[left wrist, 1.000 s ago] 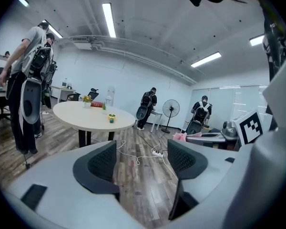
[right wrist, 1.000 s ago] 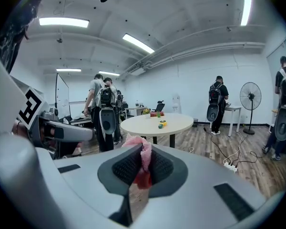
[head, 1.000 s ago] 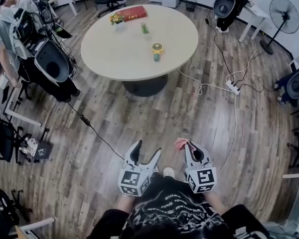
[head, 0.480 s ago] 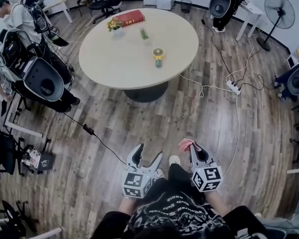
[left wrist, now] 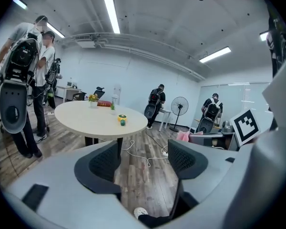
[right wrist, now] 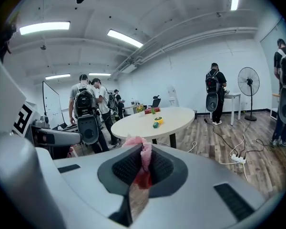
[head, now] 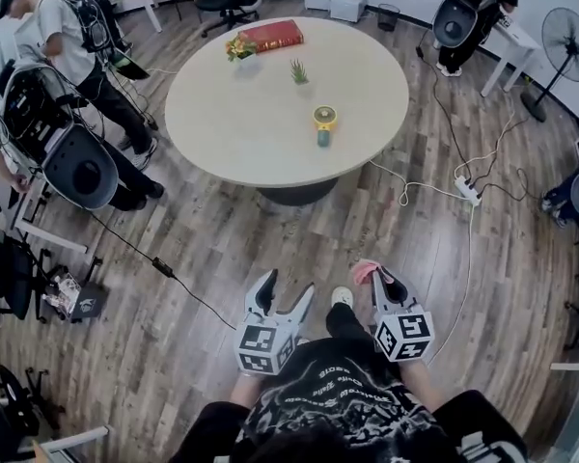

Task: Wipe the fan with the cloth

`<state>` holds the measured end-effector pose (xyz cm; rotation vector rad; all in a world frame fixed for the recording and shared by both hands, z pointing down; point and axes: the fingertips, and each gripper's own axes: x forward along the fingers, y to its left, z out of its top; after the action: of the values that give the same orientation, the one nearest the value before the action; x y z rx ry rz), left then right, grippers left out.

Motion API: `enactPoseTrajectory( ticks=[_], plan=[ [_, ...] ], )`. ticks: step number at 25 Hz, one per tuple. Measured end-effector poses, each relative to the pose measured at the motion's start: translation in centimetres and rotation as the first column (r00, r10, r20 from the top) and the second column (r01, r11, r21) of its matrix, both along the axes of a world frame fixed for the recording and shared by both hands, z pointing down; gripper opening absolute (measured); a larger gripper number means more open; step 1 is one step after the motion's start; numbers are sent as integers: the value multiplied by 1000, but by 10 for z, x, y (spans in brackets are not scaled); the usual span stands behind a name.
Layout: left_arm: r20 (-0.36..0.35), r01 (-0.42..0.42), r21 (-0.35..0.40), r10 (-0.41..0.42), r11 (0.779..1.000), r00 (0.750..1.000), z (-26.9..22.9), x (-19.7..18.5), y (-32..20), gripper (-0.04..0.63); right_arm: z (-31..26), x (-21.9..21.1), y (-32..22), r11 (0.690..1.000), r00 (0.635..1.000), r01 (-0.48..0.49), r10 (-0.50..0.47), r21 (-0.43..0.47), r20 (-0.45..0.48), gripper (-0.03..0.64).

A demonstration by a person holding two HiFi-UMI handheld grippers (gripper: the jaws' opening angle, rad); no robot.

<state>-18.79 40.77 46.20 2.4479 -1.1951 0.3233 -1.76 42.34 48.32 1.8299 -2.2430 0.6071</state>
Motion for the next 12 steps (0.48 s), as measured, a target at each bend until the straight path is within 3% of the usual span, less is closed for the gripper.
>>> enactPoseTrajectory(
  ticks=[12],
  plan=[
    [31, 152, -46, -151, 987, 988, 16, 71, -114, 345, -4, 51, -141, 982, 982, 189, -188, 30, -12, 34]
  ],
)
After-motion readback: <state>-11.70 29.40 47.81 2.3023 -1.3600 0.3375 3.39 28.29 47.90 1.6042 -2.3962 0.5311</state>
